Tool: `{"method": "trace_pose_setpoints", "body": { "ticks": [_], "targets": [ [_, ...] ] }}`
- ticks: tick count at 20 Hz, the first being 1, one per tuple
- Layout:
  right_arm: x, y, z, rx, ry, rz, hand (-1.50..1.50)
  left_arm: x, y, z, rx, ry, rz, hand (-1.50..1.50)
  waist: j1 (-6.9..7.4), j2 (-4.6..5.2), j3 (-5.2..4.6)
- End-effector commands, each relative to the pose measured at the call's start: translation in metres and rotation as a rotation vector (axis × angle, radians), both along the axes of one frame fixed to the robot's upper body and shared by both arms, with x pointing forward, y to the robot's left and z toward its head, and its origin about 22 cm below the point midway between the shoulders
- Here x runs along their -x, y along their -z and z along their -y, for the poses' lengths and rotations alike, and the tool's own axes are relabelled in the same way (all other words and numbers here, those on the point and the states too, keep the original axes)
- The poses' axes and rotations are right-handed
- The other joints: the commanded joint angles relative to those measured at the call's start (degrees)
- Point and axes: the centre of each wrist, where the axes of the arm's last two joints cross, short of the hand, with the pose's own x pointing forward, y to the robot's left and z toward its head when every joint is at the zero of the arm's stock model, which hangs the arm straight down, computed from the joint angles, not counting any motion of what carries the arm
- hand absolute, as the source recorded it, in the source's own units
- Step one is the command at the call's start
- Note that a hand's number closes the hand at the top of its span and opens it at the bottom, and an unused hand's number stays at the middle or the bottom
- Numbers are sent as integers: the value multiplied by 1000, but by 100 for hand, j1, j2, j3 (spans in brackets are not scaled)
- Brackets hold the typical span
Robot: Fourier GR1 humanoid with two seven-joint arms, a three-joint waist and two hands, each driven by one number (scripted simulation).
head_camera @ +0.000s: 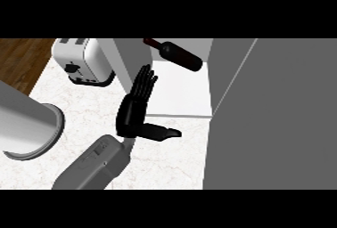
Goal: Pick up the wine, place it into the cabinet and close the cabinet
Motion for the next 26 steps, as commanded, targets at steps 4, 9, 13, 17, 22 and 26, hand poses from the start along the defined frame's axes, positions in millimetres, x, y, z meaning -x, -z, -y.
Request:
{"method": "trace_pose_setpoints", "body": {
  "ticks": [4,9,13,17,22,26],
  "targets": [
    [13,-8,-5,-9,-4,4,-150,65,-37,-43,1,4,13,-150,-94,32,0],
    [2,-21,-8,62,-59,-7,150,102,-60,-39,33,23,-6,-150,-120,51,-1],
    [-4,-10,-11,208,-153,-2,150,111,-75,-54,29,-32,49,-150,-92,56,0],
    [13,-10,-21,274,-329,-33,150,130,-54,-79,-2,-120,56,-150,-76,50,-4],
    [36,-12,-27,226,-453,-115,150,152,-71,-111,-18,-160,53,-150,-96,45,-5],
    [43,-12,-44,179,-523,-131,150,178,-76,-135,11,-180,42,-150,-16,32,-12]
  ]
}}
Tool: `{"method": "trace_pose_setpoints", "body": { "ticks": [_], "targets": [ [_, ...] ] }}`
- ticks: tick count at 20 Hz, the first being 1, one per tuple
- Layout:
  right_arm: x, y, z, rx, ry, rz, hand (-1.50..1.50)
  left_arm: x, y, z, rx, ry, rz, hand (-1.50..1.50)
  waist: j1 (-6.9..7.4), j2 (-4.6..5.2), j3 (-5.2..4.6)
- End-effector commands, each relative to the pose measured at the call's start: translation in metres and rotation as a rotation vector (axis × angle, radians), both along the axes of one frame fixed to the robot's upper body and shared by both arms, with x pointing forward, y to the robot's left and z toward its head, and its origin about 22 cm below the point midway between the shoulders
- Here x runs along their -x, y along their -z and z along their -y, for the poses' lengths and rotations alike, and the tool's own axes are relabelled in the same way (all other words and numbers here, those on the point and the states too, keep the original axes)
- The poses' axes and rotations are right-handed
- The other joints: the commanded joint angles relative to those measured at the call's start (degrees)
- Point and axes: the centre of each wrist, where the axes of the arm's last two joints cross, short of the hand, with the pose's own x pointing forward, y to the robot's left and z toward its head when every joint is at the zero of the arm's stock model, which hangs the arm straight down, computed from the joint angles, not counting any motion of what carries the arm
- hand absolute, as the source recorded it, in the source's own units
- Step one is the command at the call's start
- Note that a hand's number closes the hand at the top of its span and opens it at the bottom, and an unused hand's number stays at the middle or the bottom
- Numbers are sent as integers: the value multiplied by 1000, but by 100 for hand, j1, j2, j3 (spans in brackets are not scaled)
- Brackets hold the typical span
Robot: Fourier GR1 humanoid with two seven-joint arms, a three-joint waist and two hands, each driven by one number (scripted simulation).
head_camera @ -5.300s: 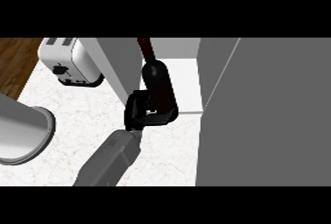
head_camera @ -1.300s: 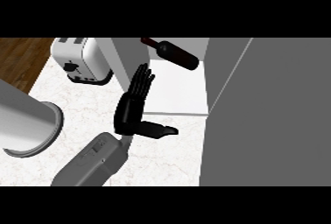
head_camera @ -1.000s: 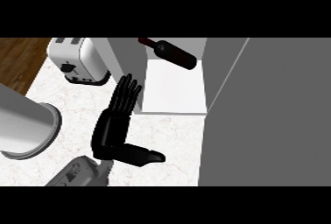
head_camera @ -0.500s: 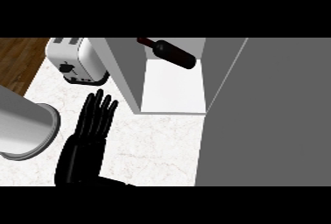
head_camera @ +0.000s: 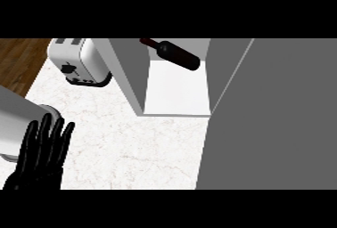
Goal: Pick up the wine, place it into the cabinet and close the cabinet
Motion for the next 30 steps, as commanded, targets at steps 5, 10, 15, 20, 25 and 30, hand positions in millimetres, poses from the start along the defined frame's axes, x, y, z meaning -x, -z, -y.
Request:
{"method": "trace_pose_setpoints", "body": {
  "ticks": [5,10,15,20,25,30],
  "targets": [
    [26,-21,-50,-81,-114,-15,150,29,0,-66,11,-52,17,-150,36,-15,-14],
    [22,-21,-85,-60,-120,19,150,42,-19,-94,-6,-59,8,-150,53,-15,-8],
    [22,-31,-118,-26,-131,81,150,46,-23,-120,2,-62,30,-150,62,-6,-10],
    [-12,-25,-161,16,-63,153,150,45,-25,-133,-8,-40,42,-150,116,15,-11],
    [-45,-39,-182,20,-3,140,150,52,-40,-143,-20,-11,40,-150,144,17,-3],
    [-87,-62,-196,27,44,152,150,43,-53,-158,-2,-15,39,-150,85,32,1]
  ]
}}
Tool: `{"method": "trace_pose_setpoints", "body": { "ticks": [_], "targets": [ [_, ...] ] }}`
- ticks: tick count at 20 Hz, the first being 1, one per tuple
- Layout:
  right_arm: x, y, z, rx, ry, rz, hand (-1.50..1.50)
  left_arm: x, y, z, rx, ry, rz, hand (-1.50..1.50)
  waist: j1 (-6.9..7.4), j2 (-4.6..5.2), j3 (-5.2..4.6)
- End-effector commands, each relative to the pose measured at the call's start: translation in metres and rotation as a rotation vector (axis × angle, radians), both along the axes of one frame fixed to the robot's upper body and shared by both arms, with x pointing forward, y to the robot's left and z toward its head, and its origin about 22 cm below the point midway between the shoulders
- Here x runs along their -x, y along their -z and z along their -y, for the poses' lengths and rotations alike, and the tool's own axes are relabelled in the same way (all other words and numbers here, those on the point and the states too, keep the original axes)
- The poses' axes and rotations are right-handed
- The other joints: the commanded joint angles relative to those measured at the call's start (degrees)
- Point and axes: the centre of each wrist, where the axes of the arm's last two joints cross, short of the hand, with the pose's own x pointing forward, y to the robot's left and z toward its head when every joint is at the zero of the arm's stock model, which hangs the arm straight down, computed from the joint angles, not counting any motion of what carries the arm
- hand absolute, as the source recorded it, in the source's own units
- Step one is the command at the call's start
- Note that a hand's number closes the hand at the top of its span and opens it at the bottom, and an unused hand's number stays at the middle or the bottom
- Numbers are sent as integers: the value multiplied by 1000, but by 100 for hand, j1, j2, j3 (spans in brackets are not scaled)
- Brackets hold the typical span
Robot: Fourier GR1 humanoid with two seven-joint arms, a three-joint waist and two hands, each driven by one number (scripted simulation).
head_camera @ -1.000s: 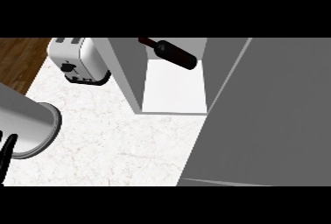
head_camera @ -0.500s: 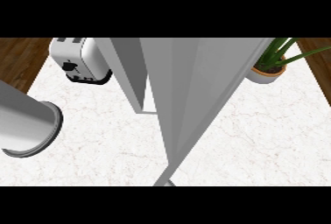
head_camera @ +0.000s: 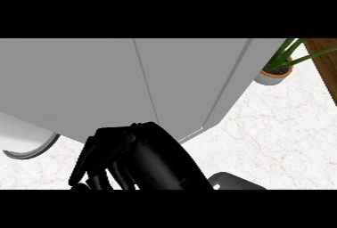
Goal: Pick up the wine, place it into the cabinet and close the cabinet
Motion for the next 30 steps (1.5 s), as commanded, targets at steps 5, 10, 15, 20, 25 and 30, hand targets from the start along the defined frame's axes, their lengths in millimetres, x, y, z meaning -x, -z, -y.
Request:
{"method": "trace_pose_setpoints", "body": {
  "ticks": [5,10,15,20,25,30],
  "targets": [
    [-76,-14,-5,-1,107,10,150,9,-22,-17,-9,22,-28,-150,-16,7,9],
    [-119,-11,-8,38,166,52,150,9,-11,7,-9,58,-39,-150,-25,18,8],
    [-148,-3,8,27,179,49,150,-12,5,26,15,90,-66,-150,-131,37,6],
    [-165,2,25,48,210,40,150,-23,9,30,11,98,-61,-150,-154,49,2],
    [-180,7,48,73,241,82,150,-33,9,41,2,82,-86,-150,-168,89,4],
    [-185,11,60,67,239,88,150,-42,10,55,21,67,-56,-150,-221,102,7]
  ]
}}
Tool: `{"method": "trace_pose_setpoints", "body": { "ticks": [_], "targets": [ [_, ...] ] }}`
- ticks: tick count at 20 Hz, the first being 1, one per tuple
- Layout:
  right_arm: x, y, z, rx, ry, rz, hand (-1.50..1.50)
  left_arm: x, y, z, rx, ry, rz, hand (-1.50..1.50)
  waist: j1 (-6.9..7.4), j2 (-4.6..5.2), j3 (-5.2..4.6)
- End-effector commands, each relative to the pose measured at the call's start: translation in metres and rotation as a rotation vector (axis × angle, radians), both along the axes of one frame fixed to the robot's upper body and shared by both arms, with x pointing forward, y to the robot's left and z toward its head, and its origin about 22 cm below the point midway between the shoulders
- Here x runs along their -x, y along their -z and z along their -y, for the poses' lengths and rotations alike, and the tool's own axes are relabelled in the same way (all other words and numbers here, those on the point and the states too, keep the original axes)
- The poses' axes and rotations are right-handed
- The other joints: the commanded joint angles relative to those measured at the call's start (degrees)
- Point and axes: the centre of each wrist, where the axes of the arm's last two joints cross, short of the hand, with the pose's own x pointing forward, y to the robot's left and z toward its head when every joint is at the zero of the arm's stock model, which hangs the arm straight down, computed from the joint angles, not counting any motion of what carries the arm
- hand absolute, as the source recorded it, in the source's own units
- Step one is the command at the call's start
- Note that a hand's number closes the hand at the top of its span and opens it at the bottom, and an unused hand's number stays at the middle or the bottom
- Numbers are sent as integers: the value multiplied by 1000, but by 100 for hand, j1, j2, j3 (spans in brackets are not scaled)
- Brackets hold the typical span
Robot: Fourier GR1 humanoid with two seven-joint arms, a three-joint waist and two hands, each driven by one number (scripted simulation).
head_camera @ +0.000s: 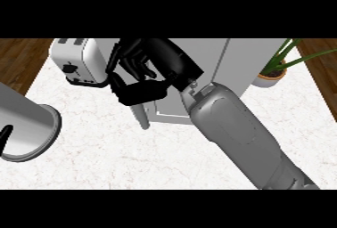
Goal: Pick up the wine, place it into the cabinet and close the cabinet
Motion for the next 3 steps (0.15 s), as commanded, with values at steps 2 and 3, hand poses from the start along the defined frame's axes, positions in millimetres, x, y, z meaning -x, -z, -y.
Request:
{"method": "trace_pose_setpoints", "body": {
  "ticks": [2,3],
  "targets": [
    [-47,-5,64,13,255,-25,150,-9,3,10,-4,-4,0,-150,-143,245,129],
    [-45,4,67,24,241,-36,150,-12,8,14,28,-15,-14,-150,-208,248,130]
  ]
}}
